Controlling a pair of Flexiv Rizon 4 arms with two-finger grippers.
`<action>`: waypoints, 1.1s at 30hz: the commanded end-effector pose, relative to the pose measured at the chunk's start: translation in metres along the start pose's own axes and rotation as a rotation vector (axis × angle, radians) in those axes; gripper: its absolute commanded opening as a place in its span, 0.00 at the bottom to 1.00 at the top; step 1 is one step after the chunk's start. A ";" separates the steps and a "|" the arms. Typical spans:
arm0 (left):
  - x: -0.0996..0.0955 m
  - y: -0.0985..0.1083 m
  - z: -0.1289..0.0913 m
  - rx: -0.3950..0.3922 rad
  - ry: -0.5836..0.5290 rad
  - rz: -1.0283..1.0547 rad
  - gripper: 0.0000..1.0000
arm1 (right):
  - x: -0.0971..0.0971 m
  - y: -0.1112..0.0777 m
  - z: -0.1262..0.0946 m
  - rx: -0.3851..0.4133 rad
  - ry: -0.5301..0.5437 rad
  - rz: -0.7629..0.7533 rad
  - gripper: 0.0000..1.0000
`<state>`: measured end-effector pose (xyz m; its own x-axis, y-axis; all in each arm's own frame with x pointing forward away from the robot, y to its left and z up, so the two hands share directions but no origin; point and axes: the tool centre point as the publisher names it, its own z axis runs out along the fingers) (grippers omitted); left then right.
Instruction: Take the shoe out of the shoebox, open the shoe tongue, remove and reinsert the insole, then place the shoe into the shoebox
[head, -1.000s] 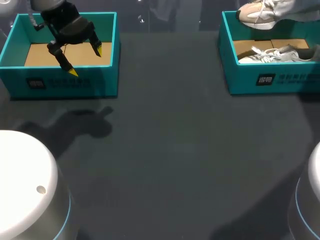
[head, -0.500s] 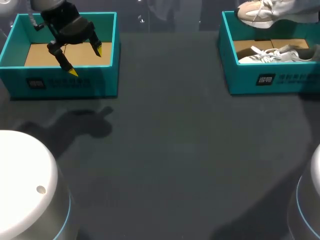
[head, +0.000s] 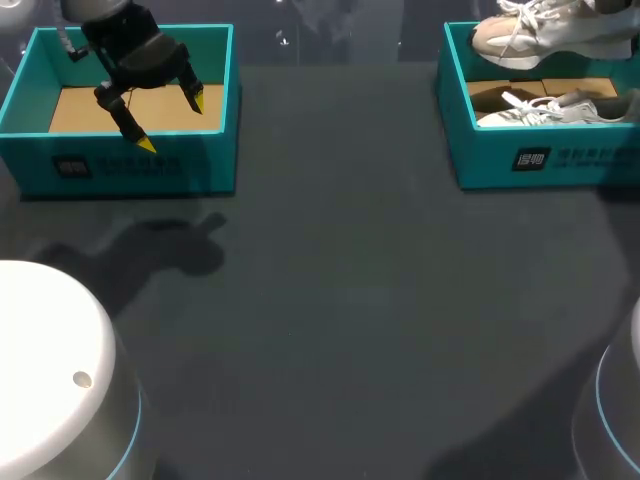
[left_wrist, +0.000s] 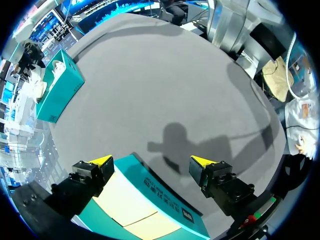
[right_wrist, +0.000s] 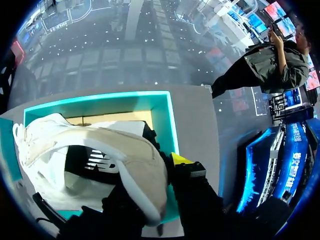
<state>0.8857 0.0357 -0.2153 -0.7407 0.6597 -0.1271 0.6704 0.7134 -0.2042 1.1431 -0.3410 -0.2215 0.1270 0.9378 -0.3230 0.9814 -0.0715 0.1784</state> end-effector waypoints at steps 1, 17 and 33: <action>0.000 0.000 0.000 -0.002 0.002 0.001 1.00 | 0.001 -0.006 0.002 -0.016 -0.012 0.011 0.00; 0.000 0.000 0.000 -0.002 0.002 0.001 1.00 | 0.013 -0.003 0.027 0.007 -0.081 0.051 0.00; 0.000 0.000 0.000 -0.002 0.002 0.001 1.00 | 0.019 0.005 0.048 0.010 -0.082 0.052 0.00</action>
<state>0.8857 0.0358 -0.2153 -0.7408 0.6596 -0.1271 0.6703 0.7135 -0.2042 1.1508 -0.3382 -0.2679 0.1898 0.9011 -0.3899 0.9734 -0.1208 0.1946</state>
